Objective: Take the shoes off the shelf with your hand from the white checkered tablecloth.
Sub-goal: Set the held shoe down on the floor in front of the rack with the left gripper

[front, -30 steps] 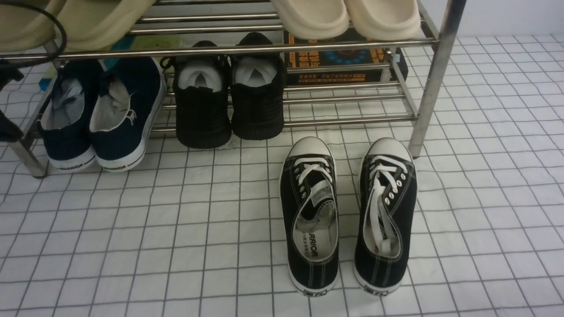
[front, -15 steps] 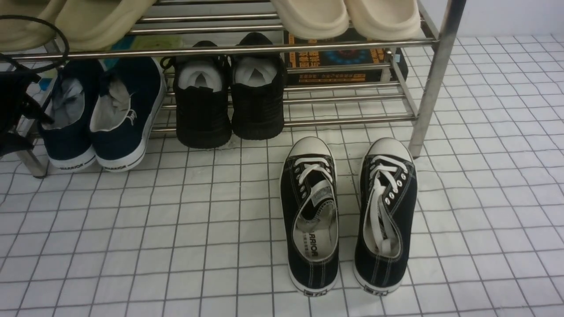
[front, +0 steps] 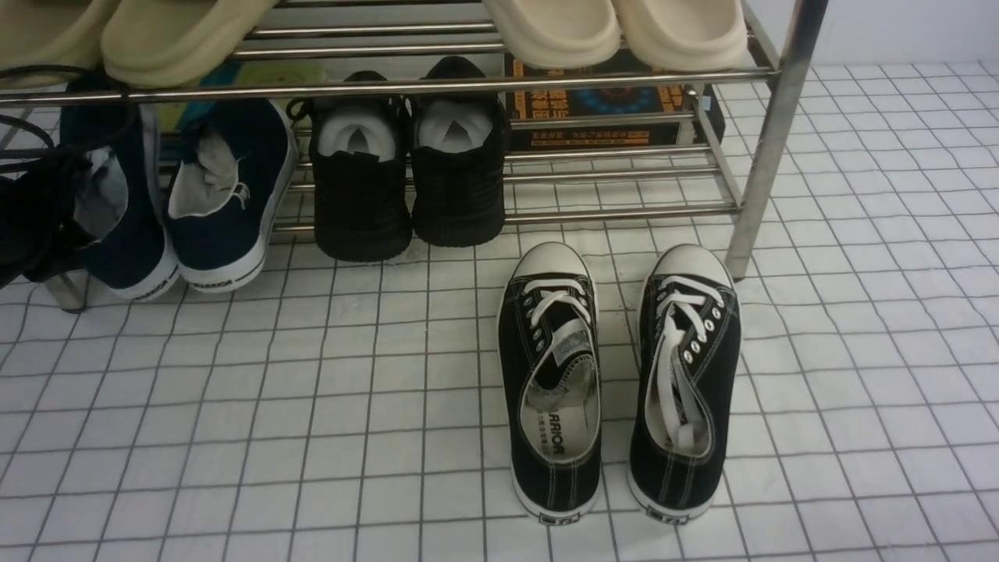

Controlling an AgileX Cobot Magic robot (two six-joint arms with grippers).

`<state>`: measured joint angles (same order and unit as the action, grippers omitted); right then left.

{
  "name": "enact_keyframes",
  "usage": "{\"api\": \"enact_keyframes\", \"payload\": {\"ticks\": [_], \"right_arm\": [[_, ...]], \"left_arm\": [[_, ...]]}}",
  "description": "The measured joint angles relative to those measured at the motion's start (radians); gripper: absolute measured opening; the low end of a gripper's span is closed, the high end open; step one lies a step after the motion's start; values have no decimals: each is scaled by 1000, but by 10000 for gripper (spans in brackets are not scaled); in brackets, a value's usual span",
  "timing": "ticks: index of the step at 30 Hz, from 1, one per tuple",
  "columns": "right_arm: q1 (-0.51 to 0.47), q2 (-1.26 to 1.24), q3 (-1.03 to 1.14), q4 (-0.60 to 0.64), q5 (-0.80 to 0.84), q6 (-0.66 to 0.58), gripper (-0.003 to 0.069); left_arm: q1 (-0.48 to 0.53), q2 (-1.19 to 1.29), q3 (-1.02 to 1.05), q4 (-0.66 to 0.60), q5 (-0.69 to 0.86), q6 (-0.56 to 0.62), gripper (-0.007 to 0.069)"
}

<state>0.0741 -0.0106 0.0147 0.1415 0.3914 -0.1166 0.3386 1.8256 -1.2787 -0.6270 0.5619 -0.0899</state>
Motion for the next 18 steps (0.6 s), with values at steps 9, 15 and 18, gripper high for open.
{"api": "enact_keyframes", "payload": {"ticks": [9, 15, 18], "right_arm": [[0, 0, 0, 0, 0, 0, 239], [0, 0, 0, 0, 0, 0, 239], [0, 0, 0, 0, 0, 0, 239]], "left_arm": [[-5, -208, 0, 301, 281, -10, 50], [-6, -338, 13, 598, 504, -96, 51], [-6, -394, 57, 666, 537, -117, 51]]}}
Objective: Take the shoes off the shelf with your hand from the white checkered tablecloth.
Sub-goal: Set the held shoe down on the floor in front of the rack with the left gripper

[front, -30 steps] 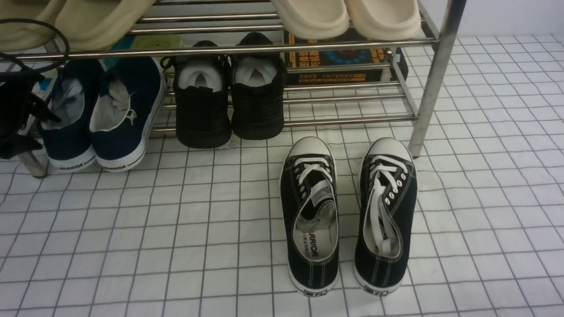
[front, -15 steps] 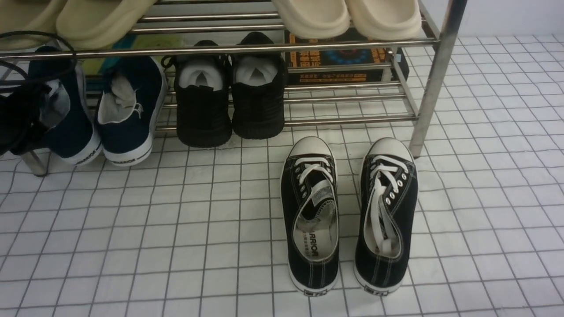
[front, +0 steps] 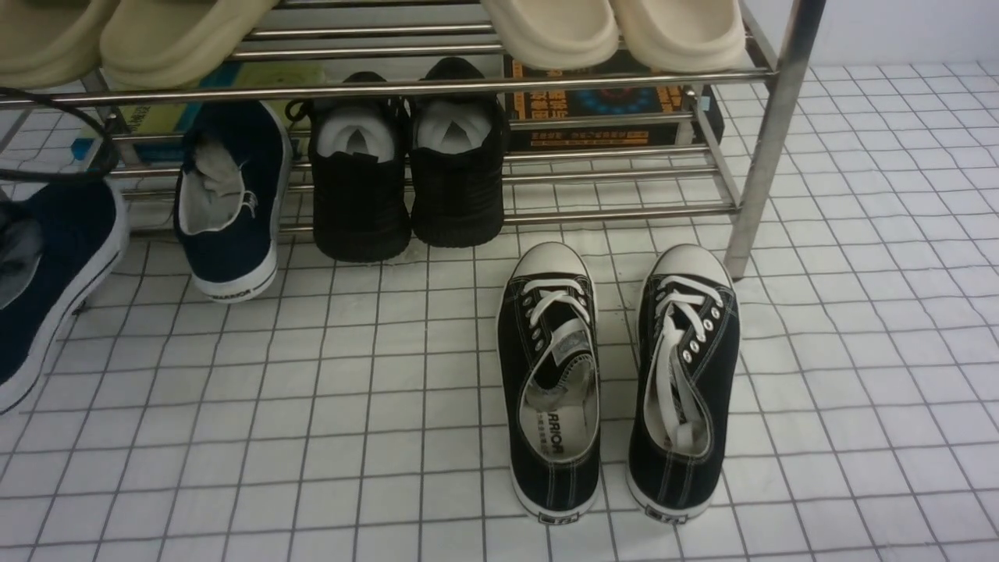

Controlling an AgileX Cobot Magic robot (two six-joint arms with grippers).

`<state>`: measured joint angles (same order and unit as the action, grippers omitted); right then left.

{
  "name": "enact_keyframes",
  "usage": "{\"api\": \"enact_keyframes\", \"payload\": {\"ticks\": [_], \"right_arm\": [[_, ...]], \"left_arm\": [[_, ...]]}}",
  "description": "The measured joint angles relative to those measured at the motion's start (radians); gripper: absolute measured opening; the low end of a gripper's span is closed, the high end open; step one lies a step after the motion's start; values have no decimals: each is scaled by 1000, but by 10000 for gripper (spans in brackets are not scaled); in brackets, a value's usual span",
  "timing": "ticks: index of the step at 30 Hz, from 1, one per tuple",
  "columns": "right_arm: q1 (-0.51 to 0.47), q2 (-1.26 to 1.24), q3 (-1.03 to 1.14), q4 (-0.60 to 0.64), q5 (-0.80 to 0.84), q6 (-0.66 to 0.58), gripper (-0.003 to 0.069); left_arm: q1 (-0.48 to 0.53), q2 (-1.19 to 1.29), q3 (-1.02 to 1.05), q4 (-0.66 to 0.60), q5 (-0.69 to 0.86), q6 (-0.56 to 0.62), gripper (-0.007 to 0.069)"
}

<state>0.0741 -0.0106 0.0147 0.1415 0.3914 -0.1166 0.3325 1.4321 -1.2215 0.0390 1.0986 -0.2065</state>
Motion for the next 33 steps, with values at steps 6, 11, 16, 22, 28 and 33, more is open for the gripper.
{"api": "enact_keyframes", "payload": {"ticks": [6, 11, 16, 22, 28, 33], "right_arm": [[0, 0, 0, 0, 0, 0, 239], [0, 0, 0, 0, 0, 0, 239], [0, 0, 0, 0, 0, 0, 239], [0, 0, 0, 0, 0, 0, 239], [0, 0, 0, 0, 0, 0, 239], [0, 0, 0, 0, 0, 0, 239]], "left_arm": [[0, -56, 142, 16, -40, -9, 50], [0, -44, 294, 28, -157, -9, 50], [0, -15, 344, 83, -247, 4, 56], [0, -4, 345, 113, -271, 8, 164], [0, -4, 285, 120, -230, 8, 339], [0, -4, 161, 60, -127, 8, 363]]}}
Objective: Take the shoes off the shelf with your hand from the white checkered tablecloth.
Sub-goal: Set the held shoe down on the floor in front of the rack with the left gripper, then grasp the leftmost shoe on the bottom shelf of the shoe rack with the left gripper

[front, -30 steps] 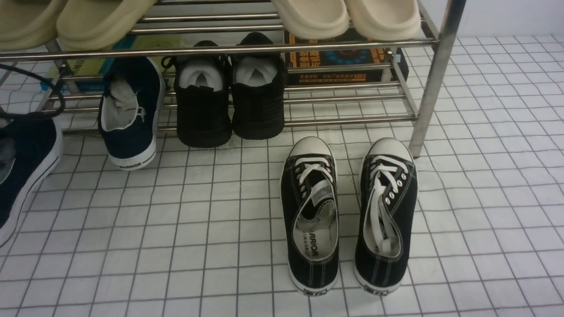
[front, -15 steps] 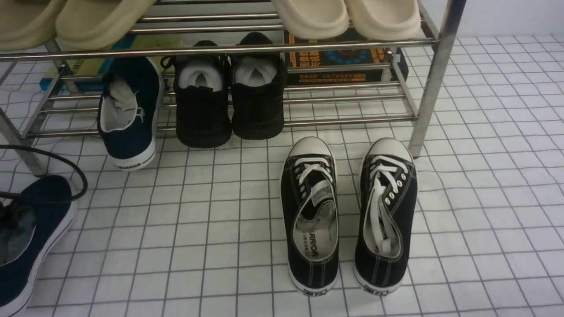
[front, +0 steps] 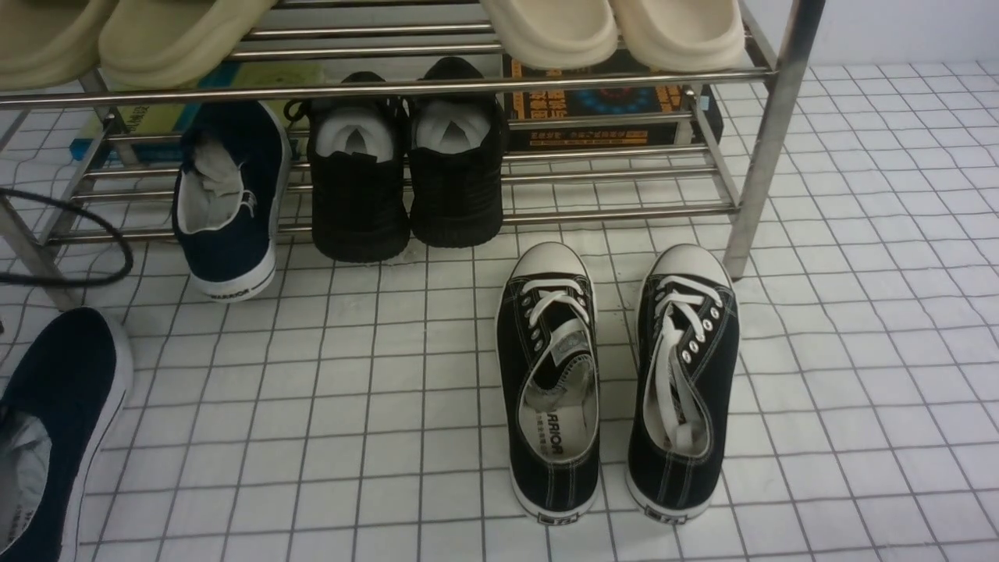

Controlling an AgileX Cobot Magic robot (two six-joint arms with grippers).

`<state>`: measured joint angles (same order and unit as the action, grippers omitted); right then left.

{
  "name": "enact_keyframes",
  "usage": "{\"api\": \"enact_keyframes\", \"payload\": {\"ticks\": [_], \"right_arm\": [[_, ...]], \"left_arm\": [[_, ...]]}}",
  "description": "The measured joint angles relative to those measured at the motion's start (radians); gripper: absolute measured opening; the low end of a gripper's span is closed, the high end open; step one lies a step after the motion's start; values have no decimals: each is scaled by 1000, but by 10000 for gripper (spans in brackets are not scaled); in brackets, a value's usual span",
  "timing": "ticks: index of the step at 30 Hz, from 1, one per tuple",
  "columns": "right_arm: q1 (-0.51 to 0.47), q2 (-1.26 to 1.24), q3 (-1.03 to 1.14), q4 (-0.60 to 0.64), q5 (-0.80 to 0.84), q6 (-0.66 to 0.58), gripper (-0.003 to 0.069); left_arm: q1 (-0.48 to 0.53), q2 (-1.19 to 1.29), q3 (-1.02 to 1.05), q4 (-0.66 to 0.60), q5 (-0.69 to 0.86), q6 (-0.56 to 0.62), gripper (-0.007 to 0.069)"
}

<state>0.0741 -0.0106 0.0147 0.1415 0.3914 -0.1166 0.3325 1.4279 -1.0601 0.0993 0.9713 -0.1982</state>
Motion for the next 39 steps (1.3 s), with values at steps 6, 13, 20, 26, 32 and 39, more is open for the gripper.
{"api": "enact_keyframes", "payload": {"ticks": [6, 13, 20, 26, 32, 39], "right_arm": [[0, 0, 0, 0, 0, 0, 239], [0, 0, 0, 0, 0, 0, 239], [0, 0, 0, 0, 0, 0, 239], [0, 0, 0, 0, 0, 0, 239], [0, 0, 0, 0, 0, 0, 239], [0, 0, 0, 0, 0, 0, 239]], "left_arm": [[0, 3, -84, -325, 45, 134, 54], [-5, 76, -133, -602, -9, 253, 11], [-133, 188, -244, -528, -40, 222, 155], [-187, 263, -297, -437, -170, 42, 351], [-188, 314, -299, -477, -299, 14, 436], [-199, 387, -299, -526, -343, 11, 417]]}}
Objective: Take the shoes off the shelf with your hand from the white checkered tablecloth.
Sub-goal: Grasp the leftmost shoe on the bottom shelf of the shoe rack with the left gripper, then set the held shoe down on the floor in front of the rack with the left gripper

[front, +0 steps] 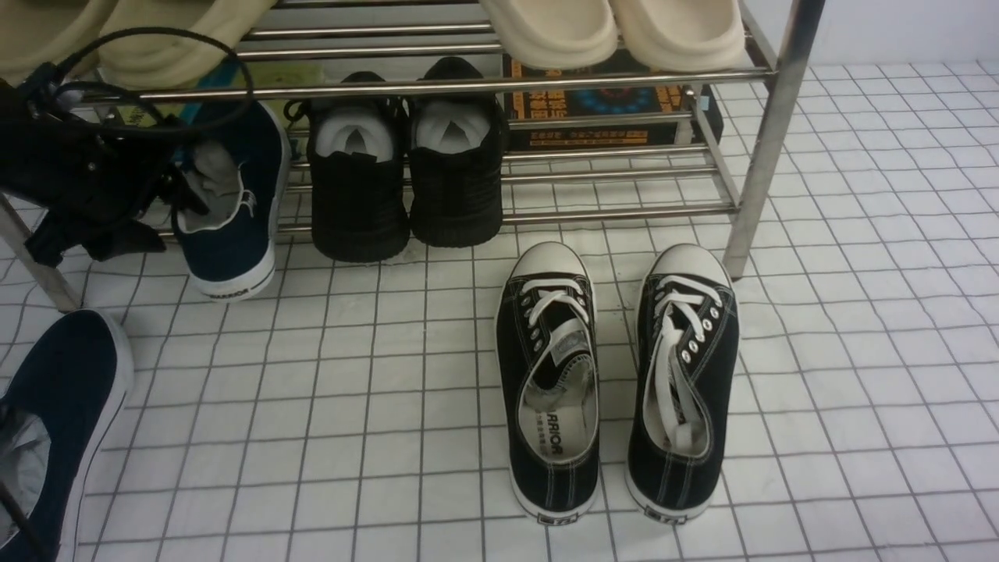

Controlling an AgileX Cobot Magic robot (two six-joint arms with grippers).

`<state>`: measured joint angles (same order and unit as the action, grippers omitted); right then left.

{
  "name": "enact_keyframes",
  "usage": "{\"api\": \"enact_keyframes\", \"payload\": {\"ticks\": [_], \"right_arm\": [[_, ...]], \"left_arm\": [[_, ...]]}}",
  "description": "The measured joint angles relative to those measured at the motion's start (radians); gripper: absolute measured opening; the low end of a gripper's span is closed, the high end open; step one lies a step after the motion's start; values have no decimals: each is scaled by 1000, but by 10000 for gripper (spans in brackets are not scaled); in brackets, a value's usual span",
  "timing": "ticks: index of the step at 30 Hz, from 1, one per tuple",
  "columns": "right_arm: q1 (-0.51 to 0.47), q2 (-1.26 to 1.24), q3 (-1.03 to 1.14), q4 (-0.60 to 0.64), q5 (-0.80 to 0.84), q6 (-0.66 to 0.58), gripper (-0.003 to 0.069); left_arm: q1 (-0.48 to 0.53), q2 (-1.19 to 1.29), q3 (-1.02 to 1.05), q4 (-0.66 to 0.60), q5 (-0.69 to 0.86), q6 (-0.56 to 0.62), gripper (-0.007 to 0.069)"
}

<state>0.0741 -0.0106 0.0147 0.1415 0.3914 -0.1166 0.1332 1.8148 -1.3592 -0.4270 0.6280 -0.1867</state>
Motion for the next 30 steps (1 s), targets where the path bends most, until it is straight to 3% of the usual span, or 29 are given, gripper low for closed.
{"api": "enact_keyframes", "payload": {"ticks": [9, 13, 14, 20, 30], "right_arm": [[0, 0, 0, 0, 0, 0, 239], [0, 0, 0, 0, 0, 0, 239], [0, 0, 0, 0, 0, 0, 239], [0, 0, 0, 0, 0, 0, 239], [0, 0, 0, 0, 0, 0, 239]], "left_arm": [[-27, 29, 0, 22, 1, 16, 54], [-26, -25, 0, 98, 99, 19, 31], [-26, -71, 0, 157, 199, 19, 29], [-26, -217, 37, 320, 448, 16, 29], [-26, -398, 371, 345, 419, 16, 29]]}}
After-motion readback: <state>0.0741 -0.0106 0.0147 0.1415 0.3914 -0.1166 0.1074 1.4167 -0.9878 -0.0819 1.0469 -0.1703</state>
